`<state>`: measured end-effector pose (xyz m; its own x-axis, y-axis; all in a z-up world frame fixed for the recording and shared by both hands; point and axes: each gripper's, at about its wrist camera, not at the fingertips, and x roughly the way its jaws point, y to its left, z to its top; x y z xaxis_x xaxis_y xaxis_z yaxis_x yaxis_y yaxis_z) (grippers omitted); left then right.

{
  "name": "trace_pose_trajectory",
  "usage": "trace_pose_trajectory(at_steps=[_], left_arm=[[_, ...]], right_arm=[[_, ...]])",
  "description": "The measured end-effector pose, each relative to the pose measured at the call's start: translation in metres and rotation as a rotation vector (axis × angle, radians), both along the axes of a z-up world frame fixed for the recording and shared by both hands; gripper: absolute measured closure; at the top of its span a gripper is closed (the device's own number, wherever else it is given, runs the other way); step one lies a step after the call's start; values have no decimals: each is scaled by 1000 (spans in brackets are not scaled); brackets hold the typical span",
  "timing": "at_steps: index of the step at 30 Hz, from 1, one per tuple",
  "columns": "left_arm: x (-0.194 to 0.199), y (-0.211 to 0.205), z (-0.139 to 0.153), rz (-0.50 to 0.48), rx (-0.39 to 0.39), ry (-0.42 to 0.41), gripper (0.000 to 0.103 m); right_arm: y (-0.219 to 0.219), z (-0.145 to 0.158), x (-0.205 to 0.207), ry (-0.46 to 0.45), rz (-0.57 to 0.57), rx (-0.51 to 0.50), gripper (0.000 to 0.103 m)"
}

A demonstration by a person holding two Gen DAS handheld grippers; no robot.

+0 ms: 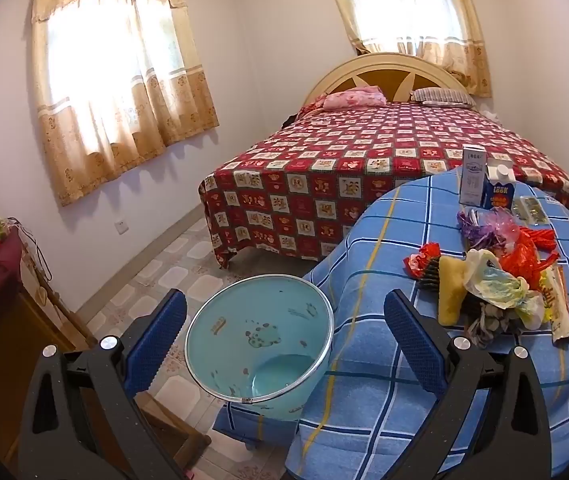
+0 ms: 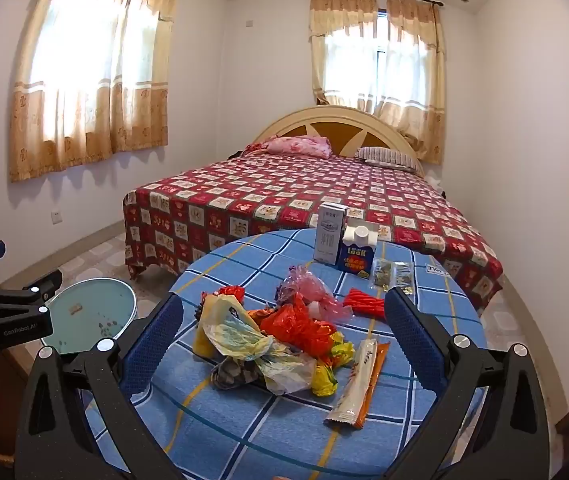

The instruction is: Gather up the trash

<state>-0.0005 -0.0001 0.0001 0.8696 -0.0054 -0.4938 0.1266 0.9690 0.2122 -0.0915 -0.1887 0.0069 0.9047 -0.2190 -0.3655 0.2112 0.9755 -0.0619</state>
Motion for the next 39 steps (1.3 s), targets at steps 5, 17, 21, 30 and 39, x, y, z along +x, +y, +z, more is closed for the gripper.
trace_pose_trajectory(at_steps=[5,17,21,30,39], left_arm=[[0,0,0,1,-3,1,6],[1,5,8,12,1,-10,6],[-1,8,9,18,2,-21,6],[-2,7,7,21,4,-24,6],[-1,11,7,29,6,-25,6]], right_arm=[[0,1,0,-2,1,-3,5],[2,1,-1,-5,4,4,5],[-1,1,0,-5,2,8,5],[3,2,1,-1,4,10,5],[3,0,1,-1,9,15,5]])
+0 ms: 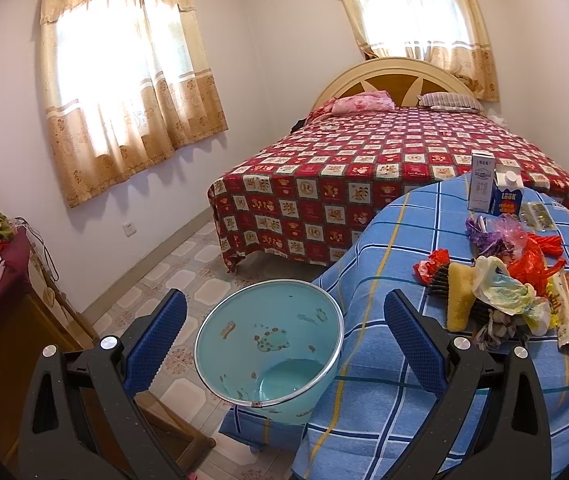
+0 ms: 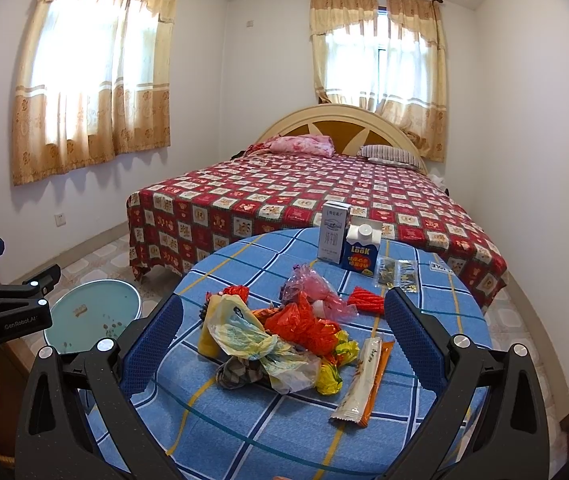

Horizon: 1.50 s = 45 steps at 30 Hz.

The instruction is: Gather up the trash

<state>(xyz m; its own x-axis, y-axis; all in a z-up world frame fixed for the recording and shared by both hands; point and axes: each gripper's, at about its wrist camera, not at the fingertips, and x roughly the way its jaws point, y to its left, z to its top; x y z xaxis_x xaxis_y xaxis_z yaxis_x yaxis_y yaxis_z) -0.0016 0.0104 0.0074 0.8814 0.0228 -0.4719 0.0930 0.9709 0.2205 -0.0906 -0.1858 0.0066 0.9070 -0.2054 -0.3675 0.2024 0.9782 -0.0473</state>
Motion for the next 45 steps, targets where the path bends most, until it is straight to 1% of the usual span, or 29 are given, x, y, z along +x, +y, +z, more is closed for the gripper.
trace_pose_trajectory(at_steps=[45], left_arm=[[1,5,1,7,6,-3,6]], right_arm=[[4,-3,1,10,10,6,5]])
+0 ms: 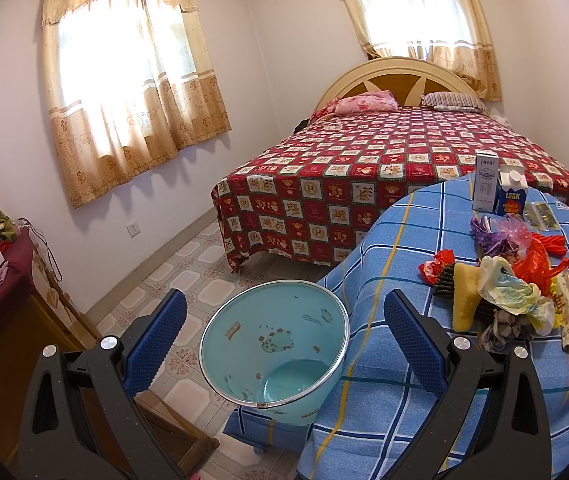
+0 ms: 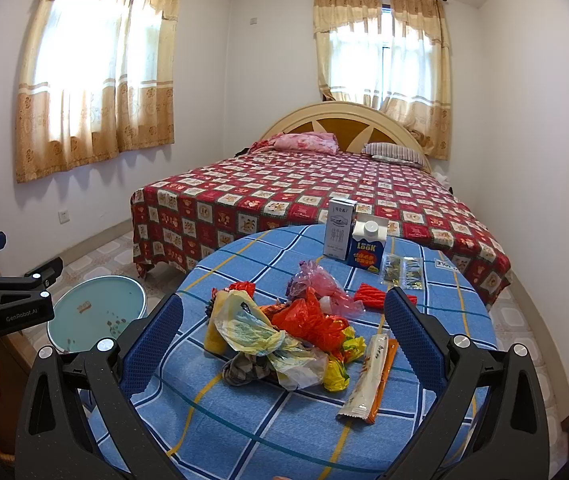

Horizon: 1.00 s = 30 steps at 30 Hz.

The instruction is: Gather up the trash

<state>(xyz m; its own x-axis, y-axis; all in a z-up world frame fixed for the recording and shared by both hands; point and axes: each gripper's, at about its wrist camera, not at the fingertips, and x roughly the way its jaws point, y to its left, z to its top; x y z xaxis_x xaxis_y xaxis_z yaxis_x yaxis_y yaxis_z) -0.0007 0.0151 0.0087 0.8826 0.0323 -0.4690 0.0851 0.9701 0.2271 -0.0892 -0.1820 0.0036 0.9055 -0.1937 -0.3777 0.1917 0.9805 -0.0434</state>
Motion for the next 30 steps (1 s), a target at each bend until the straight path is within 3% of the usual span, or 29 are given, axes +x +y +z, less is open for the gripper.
trace_pose_trajectory(at_steps=[21,30], left_arm=[[4,-1,-7,7,12,11,6],[32,-36,-67,-10,71,115,6]], right_arm=[[-10,-8,3,-2,-19,-1,5],[-100,-80,12,126,-226,61,5]])
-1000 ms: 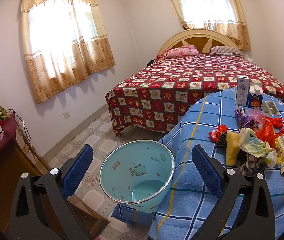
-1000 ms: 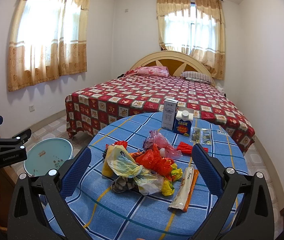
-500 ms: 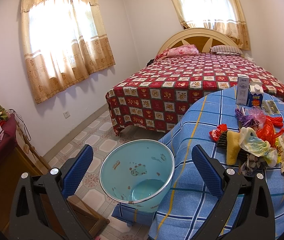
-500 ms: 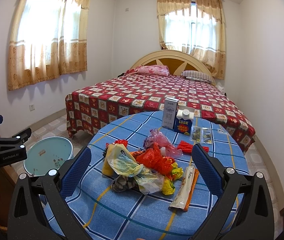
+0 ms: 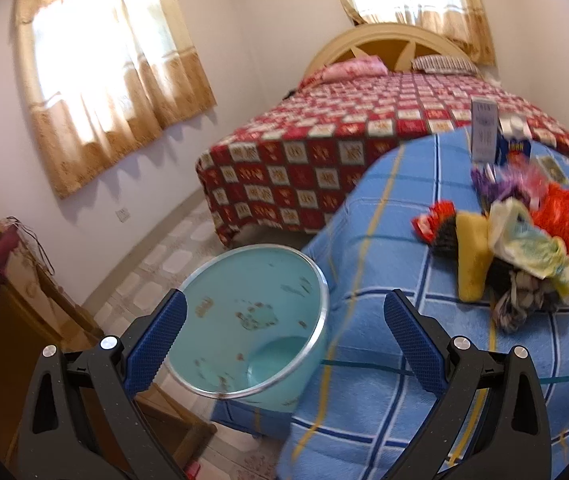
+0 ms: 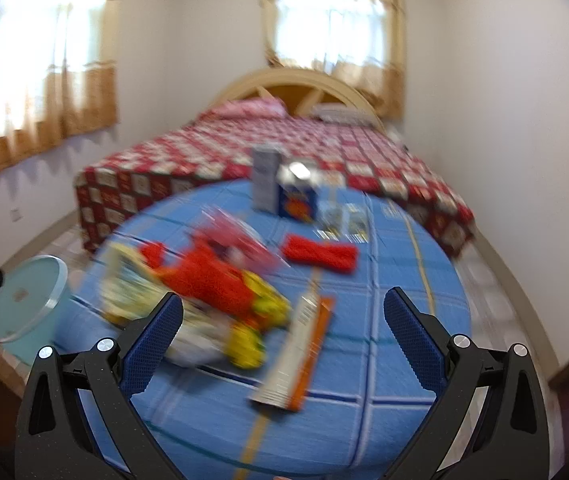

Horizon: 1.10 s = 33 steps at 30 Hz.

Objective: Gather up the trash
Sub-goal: 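Grasp the yellow sponge with the left tool while the right tool grasps the white wrapper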

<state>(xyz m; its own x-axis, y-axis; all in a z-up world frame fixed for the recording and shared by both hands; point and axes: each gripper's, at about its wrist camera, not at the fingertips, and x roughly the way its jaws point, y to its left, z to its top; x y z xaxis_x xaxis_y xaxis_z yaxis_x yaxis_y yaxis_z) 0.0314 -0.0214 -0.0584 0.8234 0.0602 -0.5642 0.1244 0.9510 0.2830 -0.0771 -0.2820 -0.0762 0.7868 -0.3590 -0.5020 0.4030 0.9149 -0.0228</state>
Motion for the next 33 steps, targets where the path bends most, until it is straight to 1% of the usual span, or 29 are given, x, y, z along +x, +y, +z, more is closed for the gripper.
trace_pose_trajectory(at_steps=[2,5,8,12,16,17,18,20,22,23,24,25,27,28,30,33], left_arm=[[7,-10,-10,-4,6,20,6],[16,-22,-25,-5,12,43,6],[26,-33,-37,-9,8,63,6],[35,-41,-53,-8,6,103,6],[36,-45,-60,-15,3,115,6],[36,-46,-60,-18,-2,118,6],[35,-47,-61,-22,-4,118,6],[34,-50,-60,-32,-9,117,6],[34,-53,-60,-46,-20,123,6],[33,-56,-59,-56,-24,123,6],[33,-60,-59,-64,-25,120,6],[32,-62,-59,-71,-27,119,6],[32,-71,-59,-89,-34,118,6],[33,-73,-59,-95,-34,119,6],[33,-81,-59,-114,-45,122,6],[35,-88,-59,-134,-54,123,6]], right_arm=[[-14,-15,1,25,-33,8,5],[-28,-30,2,45,-62,25,5],[-31,-38,5,71,-78,18,5],[-34,-47,10,96,-74,50,5],[-32,-59,18,116,-45,74,6],[-31,-61,20,121,-40,74,7],[-29,-63,23,131,-32,74,15],[-30,-71,28,162,-4,110,27],[-33,-78,33,183,20,150,34],[-35,-79,34,184,28,159,42],[-36,-79,35,183,42,165,56],[-36,-79,36,183,54,169,64],[-37,-77,36,182,74,179,74],[-39,-77,36,181,79,186,76],[-43,-77,34,172,84,195,82],[-50,-75,31,156,74,187,86]])
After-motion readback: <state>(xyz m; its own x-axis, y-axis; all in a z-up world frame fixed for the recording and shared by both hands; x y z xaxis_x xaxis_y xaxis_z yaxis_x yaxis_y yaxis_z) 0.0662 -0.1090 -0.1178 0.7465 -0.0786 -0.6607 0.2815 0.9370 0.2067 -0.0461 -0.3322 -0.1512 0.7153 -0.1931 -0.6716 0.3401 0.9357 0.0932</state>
